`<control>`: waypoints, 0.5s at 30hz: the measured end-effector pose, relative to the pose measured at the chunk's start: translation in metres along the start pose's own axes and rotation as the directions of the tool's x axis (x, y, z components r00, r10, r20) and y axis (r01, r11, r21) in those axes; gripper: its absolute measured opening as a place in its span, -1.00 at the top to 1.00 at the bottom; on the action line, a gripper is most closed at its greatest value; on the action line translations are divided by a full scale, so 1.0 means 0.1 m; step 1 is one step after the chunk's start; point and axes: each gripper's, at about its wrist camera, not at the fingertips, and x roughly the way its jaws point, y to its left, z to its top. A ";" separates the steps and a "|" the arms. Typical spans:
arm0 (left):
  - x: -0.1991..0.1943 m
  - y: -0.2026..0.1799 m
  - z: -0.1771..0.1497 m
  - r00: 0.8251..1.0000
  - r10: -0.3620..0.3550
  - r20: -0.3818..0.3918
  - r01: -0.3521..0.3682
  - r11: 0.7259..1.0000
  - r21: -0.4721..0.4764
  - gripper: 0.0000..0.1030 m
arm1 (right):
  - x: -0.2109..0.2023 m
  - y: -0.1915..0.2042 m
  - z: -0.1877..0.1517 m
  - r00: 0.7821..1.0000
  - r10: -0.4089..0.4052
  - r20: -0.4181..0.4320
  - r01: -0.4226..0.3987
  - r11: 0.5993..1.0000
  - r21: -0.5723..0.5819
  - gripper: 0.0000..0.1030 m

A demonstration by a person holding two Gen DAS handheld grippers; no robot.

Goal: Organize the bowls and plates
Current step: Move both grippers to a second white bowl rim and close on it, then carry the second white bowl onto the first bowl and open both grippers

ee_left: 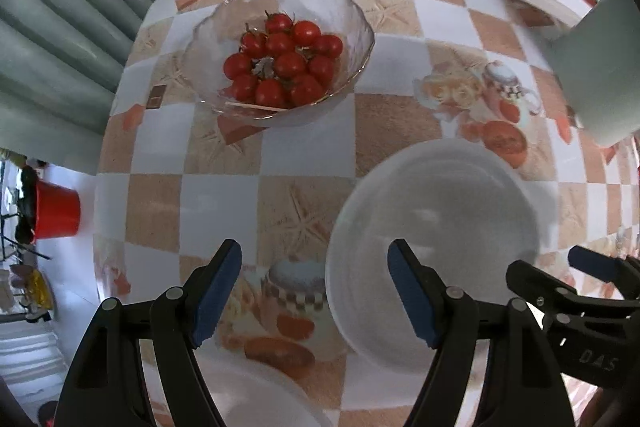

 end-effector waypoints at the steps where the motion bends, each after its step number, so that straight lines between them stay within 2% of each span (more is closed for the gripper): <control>1: 0.04 -0.01 0.02 1.000 0.006 -0.006 -0.006 1.000 0.006 -0.53 | 0.03 0.01 0.02 1.000 0.002 -0.003 -0.002 1.000 -0.001 -0.78; 2: 0.07 -0.01 0.02 1.000 0.009 -0.009 -0.009 1.000 0.008 -0.53 | 0.05 0.02 0.03 1.000 0.002 -0.004 -0.002 1.000 -0.002 -0.78; 5: 0.19 -0.03 0.03 0.999 0.001 -0.041 -0.001 1.000 0.012 -0.48 | 0.13 0.06 0.03 1.000 0.012 -0.021 -0.013 1.000 -0.012 -0.37; 6: 0.21 -0.03 0.03 0.999 -0.006 -0.049 0.007 1.000 0.015 -0.29 | 0.13 0.09 0.03 1.000 0.011 -0.012 -0.011 1.000 -0.023 -0.34; 7: 0.24 -0.04 0.02 0.998 -0.024 -0.065 0.025 1.000 0.018 -0.04 | 0.13 0.13 0.03 1.000 0.026 -0.004 -0.027 0.999 -0.039 -0.22; 8: 0.26 -0.05 0.02 0.997 -0.045 -0.071 0.046 0.999 0.013 0.02 | 0.13 0.18 0.04 0.999 0.033 -0.003 -0.033 0.998 -0.051 -0.11; 10: 0.25 -0.07 0.02 0.994 -0.079 -0.071 0.080 0.997 0.006 0.39 | 0.16 0.27 0.05 0.997 0.070 -0.020 -0.072 0.994 -0.079 0.38; 12: 0.23 -0.11 0.03 0.995 -0.069 -0.072 0.071 0.997 0.024 0.40 | 0.19 0.29 0.05 0.994 0.099 -0.041 -0.102 0.992 -0.070 0.65; 13: 0.22 -0.13 0.03 0.996 -0.062 -0.070 0.064 0.997 0.034 0.40 | 0.21 0.30 0.03 0.994 0.101 -0.050 -0.104 0.992 -0.068 0.72; 15: 0.21 -0.16 0.01 0.995 -0.057 -0.079 0.060 0.997 0.039 0.41 | 0.21 0.31 -0.01 0.995 0.092 -0.048 -0.096 0.992 -0.081 0.72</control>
